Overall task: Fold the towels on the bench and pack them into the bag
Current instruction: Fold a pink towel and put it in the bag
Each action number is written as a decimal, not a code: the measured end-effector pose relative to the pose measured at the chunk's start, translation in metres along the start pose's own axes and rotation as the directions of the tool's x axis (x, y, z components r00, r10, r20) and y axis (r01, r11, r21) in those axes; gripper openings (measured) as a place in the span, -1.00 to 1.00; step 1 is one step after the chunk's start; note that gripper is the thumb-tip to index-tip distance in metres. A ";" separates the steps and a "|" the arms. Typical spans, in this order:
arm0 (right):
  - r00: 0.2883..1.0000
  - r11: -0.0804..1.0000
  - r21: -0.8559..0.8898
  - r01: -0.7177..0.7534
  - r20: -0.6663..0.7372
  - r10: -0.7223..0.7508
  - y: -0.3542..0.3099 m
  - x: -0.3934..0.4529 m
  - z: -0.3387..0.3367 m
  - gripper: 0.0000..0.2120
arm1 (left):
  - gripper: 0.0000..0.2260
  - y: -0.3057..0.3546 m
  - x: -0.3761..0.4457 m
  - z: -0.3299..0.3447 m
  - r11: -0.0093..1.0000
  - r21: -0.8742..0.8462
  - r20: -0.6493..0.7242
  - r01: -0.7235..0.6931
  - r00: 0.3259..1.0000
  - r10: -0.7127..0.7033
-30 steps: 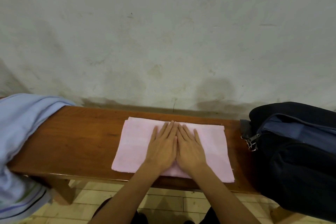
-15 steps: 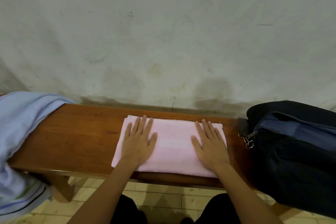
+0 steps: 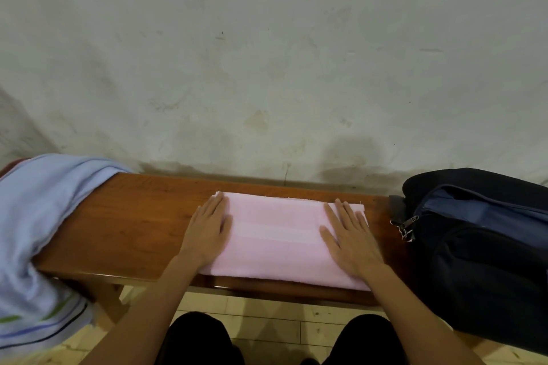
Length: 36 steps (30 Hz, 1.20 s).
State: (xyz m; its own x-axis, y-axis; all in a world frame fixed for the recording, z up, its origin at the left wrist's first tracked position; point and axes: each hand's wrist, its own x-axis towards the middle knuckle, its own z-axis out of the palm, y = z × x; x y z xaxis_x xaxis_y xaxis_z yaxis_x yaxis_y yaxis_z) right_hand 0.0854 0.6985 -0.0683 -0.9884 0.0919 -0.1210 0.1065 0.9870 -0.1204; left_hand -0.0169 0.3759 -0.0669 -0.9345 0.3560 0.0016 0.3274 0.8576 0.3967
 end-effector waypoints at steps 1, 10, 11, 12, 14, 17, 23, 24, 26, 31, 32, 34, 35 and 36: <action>1.000 1.000 0.004 -0.006 -0.001 0.006 -0.001 0.001 -0.001 -0.24 | -0.53 0.002 0.007 -0.005 1.000 -0.019 -0.063 0.012 0.998 -0.013; 0.999 0.995 0.098 -0.022 -0.028 0.025 -0.029 0.010 0.002 -0.23 | -0.89 0.004 0.065 -0.005 0.957 -0.184 -0.082 0.223 0.967 -0.241; 0.999 0.996 0.091 -0.021 -0.033 0.024 -0.028 0.009 0.003 -0.21 | -0.90 0.004 0.064 -0.004 0.958 -0.193 -0.102 0.213 0.966 -0.236; 0.999 0.996 0.086 -0.017 -0.041 0.021 -0.028 0.008 0.005 -0.20 | -0.91 0.004 0.063 -0.003 0.959 -0.194 -0.120 0.207 0.965 -0.233; 0.999 0.995 0.099 -0.010 -0.052 0.016 -0.029 0.006 0.006 -0.20 | -0.91 0.001 0.063 -0.002 0.964 -0.175 -0.139 0.199 0.965 -0.225; 0.986 0.982 0.180 -0.061 -0.142 0.087 -0.027 0.006 0.001 -0.37 | -0.90 -0.004 0.066 0.000 0.963 -0.184 -0.123 0.195 0.968 -0.220; 0.861 0.855 0.272 -0.442 -0.138 0.490 0.018 0.017 -0.032 -0.58 | -0.90 -0.016 0.077 -0.007 0.975 -0.154 -0.037 0.163 0.985 -0.170; 0.860 0.845 0.303 -0.440 -0.130 0.494 0.024 0.020 -0.034 -0.68 | -0.94 -0.017 0.077 -0.008 0.976 -0.154 -0.043 0.154 0.986 -0.162; 0.867 0.821 0.404 -0.403 -0.120 0.484 0.030 0.024 -0.035 -0.84 | -0.94 -0.017 0.076 -0.011 0.972 -0.186 -0.070 0.141 0.985 -0.156; 0.869 0.767 0.551 -0.329 -0.141 0.474 0.025 0.021 -0.037 -0.92 | -0.86 -0.012 0.070 -0.016 0.974 -0.201 -0.121 0.107 0.984 -0.133; 0.874 0.763 0.574 -0.297 -0.157 0.459 0.024 0.020 -0.036 -0.91 | -0.85 -0.012 0.070 -0.016 0.973 -0.201 -0.122 0.111 0.983 -0.137; 0.893 0.742 0.630 -0.230 -0.166 0.418 0.021 0.019 -0.034 -0.90 | -0.85 -0.010 0.071 -0.016 0.970 -0.205 -0.122 0.129 0.980 -0.156; 0.899 0.721 0.663 -0.202 -0.167 0.405 0.019 0.018 -0.034 -0.93 | -0.85 -0.010 0.071 -0.016 0.969 -0.208 -0.122 0.136 0.979 -0.164; 0.900 0.700 0.690 -0.183 -0.170 0.403 0.017 0.017 -0.034 -0.95 | -0.85 -0.009 0.072 -0.017 0.967 -0.212 -0.123 0.141 0.978 -0.170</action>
State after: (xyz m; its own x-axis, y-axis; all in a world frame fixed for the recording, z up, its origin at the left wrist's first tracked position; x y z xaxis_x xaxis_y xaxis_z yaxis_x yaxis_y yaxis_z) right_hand 0.0669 0.7217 -0.0385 -0.8646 0.5023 0.0097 0.3303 0.5829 -0.7423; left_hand -0.0891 0.3872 -0.0551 -0.9865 0.1567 0.0475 0.1550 0.8006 0.5788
